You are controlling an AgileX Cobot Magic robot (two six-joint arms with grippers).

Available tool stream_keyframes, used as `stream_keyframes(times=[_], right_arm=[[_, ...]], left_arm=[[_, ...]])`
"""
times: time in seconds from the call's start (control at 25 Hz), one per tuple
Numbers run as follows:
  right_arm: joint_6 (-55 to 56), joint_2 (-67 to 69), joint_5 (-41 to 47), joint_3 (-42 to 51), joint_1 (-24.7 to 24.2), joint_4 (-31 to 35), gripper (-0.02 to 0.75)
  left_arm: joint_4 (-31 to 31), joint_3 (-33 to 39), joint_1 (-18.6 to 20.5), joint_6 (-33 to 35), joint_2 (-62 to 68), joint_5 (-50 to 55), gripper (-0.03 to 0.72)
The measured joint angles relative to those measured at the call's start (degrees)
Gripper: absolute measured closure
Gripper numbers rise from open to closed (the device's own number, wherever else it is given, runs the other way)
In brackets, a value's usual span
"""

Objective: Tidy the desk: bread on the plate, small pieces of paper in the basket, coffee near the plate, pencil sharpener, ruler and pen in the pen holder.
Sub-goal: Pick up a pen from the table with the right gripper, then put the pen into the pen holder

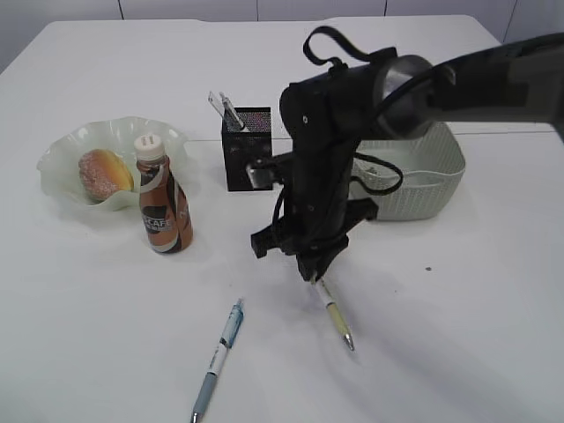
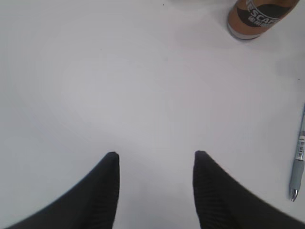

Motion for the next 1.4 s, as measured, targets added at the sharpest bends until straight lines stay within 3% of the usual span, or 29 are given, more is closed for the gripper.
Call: stream_keyframes(times=[0.6, 1.12, 1.4], right_arm=[[-3.17, -9.03, -14.05, -9.05, -9.39, 9.10, 0.642], [-5.93, -7.56, -43.67, -9.37, -10.96, 14.51, 0.644], [-6.03, -4.99, -53.58, -9.37, -10.96, 14.85, 0.644]], left_arm=[[0.00, 0.00, 0.00, 0.00, 0.00, 0.19, 0.318], [0.00, 0.00, 0.00, 0.00, 0.00, 0.19, 0.318], [0.00, 0.00, 0.00, 0.00, 0.00, 0.19, 0.318]])
